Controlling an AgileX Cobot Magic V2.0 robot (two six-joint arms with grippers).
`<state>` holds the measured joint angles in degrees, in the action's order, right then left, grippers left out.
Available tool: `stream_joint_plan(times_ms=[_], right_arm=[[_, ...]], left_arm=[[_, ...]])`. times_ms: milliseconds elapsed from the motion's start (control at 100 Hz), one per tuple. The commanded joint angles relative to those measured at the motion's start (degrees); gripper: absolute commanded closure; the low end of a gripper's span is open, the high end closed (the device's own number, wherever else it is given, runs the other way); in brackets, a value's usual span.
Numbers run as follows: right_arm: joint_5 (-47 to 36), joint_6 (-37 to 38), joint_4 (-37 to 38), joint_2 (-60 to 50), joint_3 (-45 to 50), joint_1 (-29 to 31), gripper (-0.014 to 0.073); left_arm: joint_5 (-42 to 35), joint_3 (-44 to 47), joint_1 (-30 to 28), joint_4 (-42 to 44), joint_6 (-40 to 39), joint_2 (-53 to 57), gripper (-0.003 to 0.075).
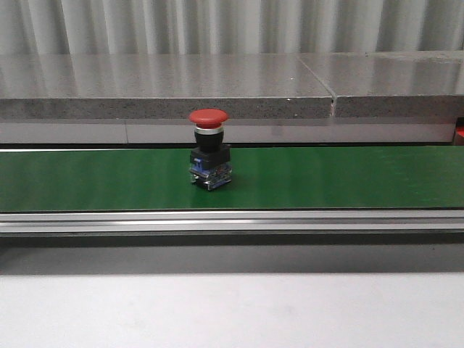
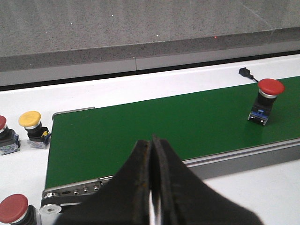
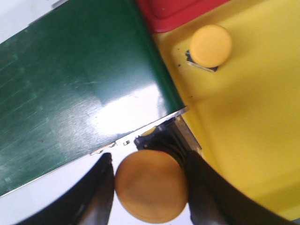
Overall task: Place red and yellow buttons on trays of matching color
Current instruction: 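Carry the yellow button into the yellow tray and open the right gripper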
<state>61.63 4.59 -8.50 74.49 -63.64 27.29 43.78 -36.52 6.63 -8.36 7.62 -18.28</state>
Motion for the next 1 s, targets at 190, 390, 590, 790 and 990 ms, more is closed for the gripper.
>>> stream_joint_plan(times_ms=[190,390,590,790,990], right_arm=[[-5.8,3.1,-0.4,0.3,-0.1,6.5,0.0328],[-6.3,3.1,-0.4,5.0,-0.1,6.9,0.0328],[-7.9,3.6,-0.4,8.5,-0.1,6.9,0.0328],[-9.0,3.6,-0.2,11.3,0.0,6.9,0.0328],[-10.4,3.6,1.0,13.0,0.3,6.9,0.0328]], left_arm=[[-4.6,-1.4,0.4,-0.6,-0.1,-0.6,0.0741],[-4.6,-1.4,0.4,-0.6,-0.1,-0.6,0.0741],[-4.6,-1.4,0.4,-0.6,-0.1,-0.6,0.0741],[-4.6,-1.4,0.4,-0.6,-0.1,-0.6,0.0741],[-4.6,-1.4,0.4,-0.6,-0.1,-0.6,0.0741]])
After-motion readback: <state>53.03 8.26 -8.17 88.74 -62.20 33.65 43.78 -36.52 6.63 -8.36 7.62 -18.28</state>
